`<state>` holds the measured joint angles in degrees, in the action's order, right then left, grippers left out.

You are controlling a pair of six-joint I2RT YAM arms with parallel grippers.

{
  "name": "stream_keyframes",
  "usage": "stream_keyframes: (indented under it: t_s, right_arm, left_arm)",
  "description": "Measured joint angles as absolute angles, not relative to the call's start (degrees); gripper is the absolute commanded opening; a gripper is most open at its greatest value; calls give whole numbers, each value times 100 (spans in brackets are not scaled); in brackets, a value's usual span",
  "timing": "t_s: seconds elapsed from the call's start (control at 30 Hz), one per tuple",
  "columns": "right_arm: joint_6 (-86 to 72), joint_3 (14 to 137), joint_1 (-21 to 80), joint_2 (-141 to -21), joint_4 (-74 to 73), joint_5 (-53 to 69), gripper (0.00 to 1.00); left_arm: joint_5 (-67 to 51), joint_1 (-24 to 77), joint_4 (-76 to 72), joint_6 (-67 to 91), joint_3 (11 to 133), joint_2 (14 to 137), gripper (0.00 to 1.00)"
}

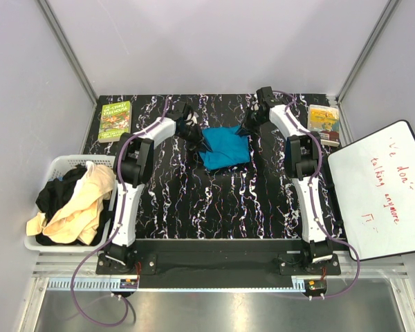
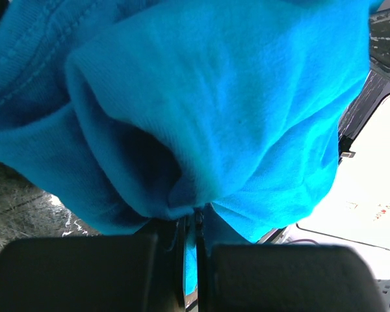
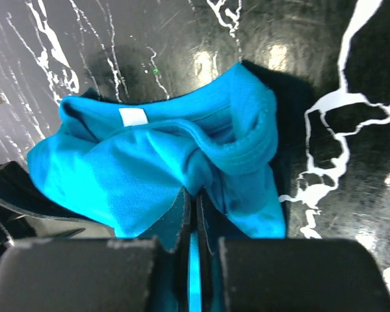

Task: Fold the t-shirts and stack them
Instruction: Smooth out wrinkles on the folded tshirt

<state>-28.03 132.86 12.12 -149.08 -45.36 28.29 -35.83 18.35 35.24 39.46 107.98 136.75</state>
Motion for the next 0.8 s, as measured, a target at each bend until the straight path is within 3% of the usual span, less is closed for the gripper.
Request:
stream_keyframes:
  t_s: [0.63, 0.7, 0.73, 0.77, 0.8]
  right_arm:
    - [-2486, 12149, 1234, -13548, -4180, 1299, 0]
    - [-2515, 12145, 1238, -13583, -4165, 1256, 3]
    - [-2536, 12145, 1238, -13607, -4156, 1243, 8]
    - [-2552, 12145, 1238, -13640, -4156, 1221, 20]
    - [-2571, 12151, 1238, -13686, -4154, 1186, 27]
  left_arm:
    - [-3634, 1811, 3544, 3900, 10842, 13690, 0]
    - [-3640, 1811, 3555, 3900, 10851, 13690, 28]
    - [-3649, 1811, 3566, 3887, 10864, 13699, 42]
    - [-3649, 1811, 3575, 3848, 10873, 13699, 63]
    - [-3653, 1809, 3612, 3815, 10877, 13699, 71]
